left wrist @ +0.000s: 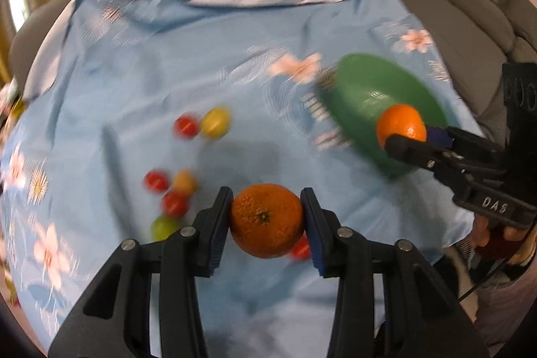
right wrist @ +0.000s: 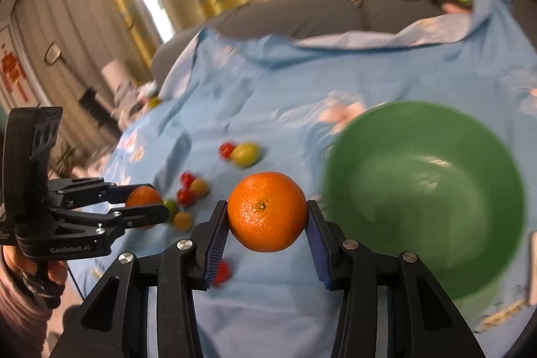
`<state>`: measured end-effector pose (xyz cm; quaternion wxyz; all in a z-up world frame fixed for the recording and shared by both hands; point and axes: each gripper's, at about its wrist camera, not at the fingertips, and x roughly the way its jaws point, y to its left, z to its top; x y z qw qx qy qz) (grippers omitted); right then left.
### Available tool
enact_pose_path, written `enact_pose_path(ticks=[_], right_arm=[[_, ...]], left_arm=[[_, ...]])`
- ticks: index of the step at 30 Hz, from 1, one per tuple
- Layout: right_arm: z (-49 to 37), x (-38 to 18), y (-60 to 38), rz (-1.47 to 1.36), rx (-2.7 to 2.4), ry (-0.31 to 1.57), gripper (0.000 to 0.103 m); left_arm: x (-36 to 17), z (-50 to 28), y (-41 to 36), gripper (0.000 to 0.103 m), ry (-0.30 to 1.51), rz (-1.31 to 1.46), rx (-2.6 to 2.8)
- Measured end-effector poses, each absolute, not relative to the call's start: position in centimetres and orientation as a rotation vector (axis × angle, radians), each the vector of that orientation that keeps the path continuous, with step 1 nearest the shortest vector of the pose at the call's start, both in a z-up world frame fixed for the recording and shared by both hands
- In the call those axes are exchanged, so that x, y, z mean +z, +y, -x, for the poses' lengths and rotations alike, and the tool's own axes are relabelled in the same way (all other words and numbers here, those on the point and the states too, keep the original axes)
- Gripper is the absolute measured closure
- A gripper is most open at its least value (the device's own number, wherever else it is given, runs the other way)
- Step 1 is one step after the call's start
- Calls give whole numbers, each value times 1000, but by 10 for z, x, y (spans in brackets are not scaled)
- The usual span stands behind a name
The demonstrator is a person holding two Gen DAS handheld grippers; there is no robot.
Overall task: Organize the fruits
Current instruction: 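Carry both oranges over the green bowl and open both tools to drop them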
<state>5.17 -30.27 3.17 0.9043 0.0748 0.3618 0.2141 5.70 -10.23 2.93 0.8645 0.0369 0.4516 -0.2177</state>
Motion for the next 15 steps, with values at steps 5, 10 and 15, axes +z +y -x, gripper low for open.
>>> enact_pose_path(ticks=[5, 10, 15], right_arm=[[-45, 40, -345, -174, 333, 709, 56], [-45, 29, -378, -200, 247, 733, 56], [-47, 18, -393, -203, 214, 771, 56]], left_arm=[[47, -71, -165, 62, 897, -105, -579], [43, -89, -215, 62, 914, -130, -661], [25, -98, -242, 61, 961, -173, -671]])
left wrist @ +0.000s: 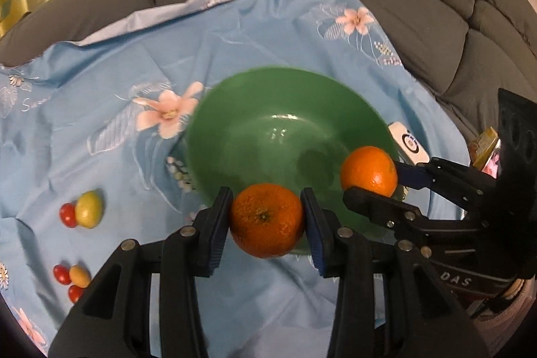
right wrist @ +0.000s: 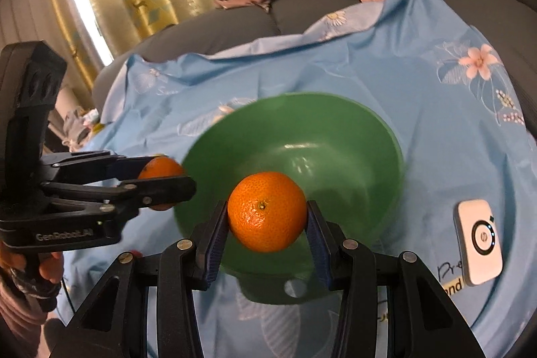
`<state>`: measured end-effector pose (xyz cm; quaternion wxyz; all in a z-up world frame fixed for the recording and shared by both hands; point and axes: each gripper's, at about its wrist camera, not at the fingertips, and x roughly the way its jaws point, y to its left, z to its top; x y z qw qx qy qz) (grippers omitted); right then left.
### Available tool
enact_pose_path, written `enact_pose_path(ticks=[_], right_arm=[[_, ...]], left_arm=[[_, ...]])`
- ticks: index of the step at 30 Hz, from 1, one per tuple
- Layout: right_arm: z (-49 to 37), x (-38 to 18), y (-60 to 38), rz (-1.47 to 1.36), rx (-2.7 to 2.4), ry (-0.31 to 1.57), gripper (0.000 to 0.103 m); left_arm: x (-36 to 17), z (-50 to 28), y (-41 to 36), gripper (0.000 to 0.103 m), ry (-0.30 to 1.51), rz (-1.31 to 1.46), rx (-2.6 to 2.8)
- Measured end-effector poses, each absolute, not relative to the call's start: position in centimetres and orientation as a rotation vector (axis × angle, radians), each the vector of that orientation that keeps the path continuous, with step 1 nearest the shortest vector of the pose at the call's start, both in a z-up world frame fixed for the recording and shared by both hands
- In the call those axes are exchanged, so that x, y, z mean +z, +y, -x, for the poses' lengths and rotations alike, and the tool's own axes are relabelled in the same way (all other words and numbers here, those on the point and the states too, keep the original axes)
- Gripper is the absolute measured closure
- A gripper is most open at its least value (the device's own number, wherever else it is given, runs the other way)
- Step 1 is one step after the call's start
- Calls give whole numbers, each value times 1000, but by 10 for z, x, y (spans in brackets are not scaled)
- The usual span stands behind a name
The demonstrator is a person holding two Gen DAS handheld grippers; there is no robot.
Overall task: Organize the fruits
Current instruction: 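Carry both oranges over the green bowl and open both tools to drop them, then withdraw both tools from the bowl back toward the remaining fruits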
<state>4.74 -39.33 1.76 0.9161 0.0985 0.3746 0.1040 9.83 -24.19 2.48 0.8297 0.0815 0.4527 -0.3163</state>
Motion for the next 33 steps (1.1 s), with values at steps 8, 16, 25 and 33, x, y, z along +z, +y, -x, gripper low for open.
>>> enact_pose_path(ticks=[8, 16, 25, 33], right_arm=[[-45, 12, -399, -204, 188, 801, 56], [-30, 27, -397, -217, 184, 758, 56], [-9, 45, -362, -192, 291, 710, 56], [7, 51, -329, -155, 374, 708, 56]], left_arm=[[17, -99, -248, 58, 969, -204, -641], [34, -88, -223, 17, 930, -95, -611], [47, -62, -145, 1, 933, 247, -592], [78, -18, -71, 1, 787, 476, -531]])
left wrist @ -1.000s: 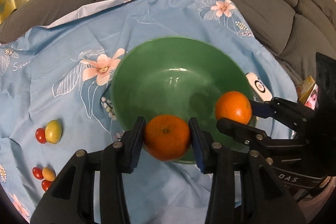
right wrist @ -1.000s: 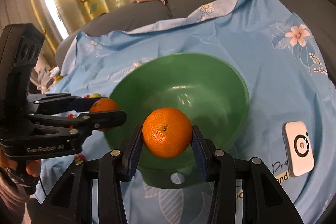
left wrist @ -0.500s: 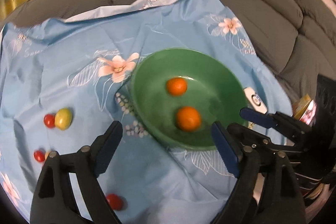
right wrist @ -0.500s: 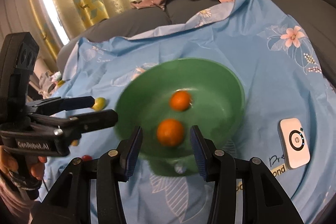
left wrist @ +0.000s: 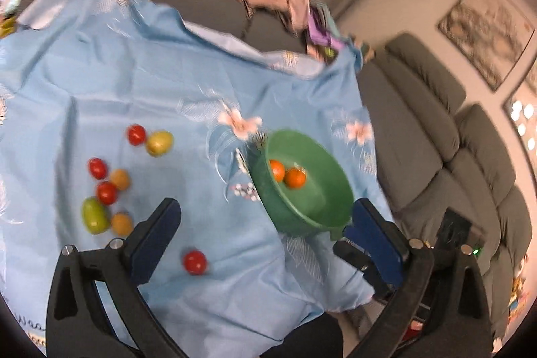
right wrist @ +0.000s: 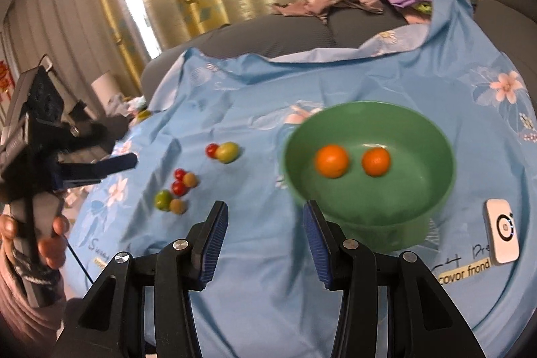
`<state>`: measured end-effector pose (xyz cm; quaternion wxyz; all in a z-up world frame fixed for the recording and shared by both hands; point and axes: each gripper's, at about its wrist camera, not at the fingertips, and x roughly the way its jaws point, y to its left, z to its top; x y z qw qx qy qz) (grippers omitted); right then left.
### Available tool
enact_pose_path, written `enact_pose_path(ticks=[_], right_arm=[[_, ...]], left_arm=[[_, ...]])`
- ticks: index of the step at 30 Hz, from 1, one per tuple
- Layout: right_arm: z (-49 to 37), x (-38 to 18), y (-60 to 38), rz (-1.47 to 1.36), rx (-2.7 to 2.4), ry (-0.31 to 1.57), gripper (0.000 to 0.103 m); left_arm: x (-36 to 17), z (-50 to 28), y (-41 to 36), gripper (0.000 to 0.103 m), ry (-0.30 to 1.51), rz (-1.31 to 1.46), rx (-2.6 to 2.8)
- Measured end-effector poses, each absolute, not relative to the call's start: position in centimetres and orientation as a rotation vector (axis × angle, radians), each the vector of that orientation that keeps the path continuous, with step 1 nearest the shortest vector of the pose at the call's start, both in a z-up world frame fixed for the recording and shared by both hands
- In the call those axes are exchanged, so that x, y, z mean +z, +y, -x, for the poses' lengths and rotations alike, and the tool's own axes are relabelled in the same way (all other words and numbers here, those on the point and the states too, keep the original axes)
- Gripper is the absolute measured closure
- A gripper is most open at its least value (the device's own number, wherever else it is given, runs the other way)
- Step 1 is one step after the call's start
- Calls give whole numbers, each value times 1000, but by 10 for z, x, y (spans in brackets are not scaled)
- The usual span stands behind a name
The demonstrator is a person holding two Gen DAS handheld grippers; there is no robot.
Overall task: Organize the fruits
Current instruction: 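Withdraw both tools from the bowl back toward the remaining fruits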
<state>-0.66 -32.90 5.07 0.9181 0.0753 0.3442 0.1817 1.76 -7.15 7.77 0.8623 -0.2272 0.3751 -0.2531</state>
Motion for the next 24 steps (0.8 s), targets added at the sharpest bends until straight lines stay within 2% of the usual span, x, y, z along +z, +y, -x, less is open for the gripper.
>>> enact_pose_path(ticks=[9, 15, 24], right_arm=[[21, 58, -296, -105, 440, 698, 56], [21, 51, -283, -79, 443, 727, 56], [13, 43, -275, -77, 445, 761, 56]], left_arm=[[102, 36, -39, 0, 507, 514, -544], [55, 24, -39, 0, 712, 555, -545], [35, 9, -18, 1, 776, 438, -385]])
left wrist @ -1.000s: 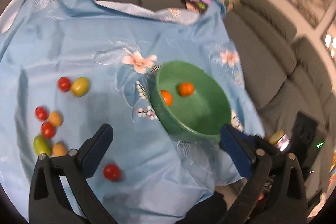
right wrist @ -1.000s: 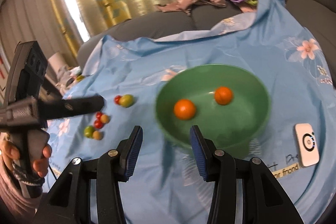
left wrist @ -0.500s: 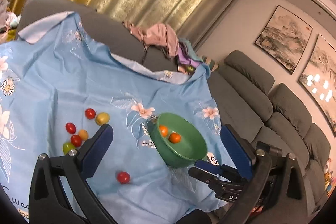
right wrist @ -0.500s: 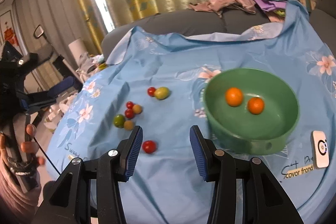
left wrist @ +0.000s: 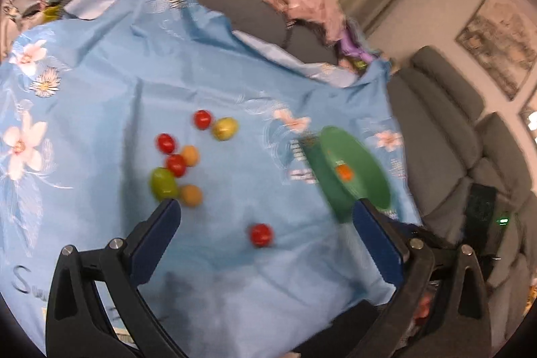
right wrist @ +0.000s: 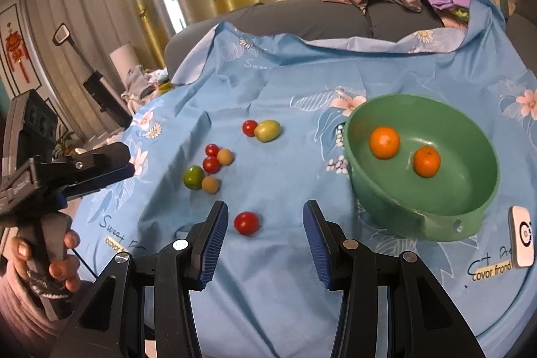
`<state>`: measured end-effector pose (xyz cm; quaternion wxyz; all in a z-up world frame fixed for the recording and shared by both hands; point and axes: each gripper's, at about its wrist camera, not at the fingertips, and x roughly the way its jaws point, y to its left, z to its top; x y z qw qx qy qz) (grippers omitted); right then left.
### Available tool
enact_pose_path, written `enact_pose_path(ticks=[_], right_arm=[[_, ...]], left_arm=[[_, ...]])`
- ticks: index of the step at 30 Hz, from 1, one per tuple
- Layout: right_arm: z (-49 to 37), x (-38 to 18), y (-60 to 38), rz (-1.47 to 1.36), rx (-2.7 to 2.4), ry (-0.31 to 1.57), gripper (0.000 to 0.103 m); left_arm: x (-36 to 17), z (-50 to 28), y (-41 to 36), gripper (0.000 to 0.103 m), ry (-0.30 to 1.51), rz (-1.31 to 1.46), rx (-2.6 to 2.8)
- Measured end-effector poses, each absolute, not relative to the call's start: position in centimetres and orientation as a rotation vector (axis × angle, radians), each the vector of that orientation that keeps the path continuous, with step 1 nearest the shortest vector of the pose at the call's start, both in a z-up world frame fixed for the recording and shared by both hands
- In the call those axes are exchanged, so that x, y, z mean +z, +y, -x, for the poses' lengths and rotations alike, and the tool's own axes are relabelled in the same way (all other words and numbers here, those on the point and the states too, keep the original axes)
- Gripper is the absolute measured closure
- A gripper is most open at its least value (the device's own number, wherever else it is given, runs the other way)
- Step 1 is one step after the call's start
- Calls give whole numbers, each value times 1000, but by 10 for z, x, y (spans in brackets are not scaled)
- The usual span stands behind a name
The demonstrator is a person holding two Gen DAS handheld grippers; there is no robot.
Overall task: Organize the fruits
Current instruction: 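Withdraw both tools from the bowl back toward the remaining fruits, then grasp a small yellow-orange fruit with the left tool while the right tool grasps another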
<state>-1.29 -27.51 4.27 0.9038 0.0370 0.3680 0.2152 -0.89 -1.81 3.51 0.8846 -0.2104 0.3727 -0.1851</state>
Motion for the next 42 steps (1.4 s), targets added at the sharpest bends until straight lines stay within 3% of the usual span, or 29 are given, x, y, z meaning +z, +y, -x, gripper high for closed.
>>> enact_pose_path(ticks=[13, 22, 27, 34, 40, 42], right_arm=[[-7, 30, -255, -67, 496, 801, 56], [-32, 16, -244, -60, 516, 859, 56], [-45, 14, -244, -79, 511, 863, 56], [-54, 8, -247, -103, 518, 871, 56], [-60, 4, -248, -118, 526, 874, 56], [-62, 3, -248, -118, 530, 876, 56]], left_arm=[[13, 3, -11, 1, 789, 23, -233], [-14, -14, -22, 8, 890, -4, -308], [-29, -27, -39, 23, 977, 16, -356], [-50, -54, -49, 34, 1065, 63, -366], [-53, -69, -55, 48, 1064, 35, -330], [-53, -73, -55, 57, 1060, 23, -316]])
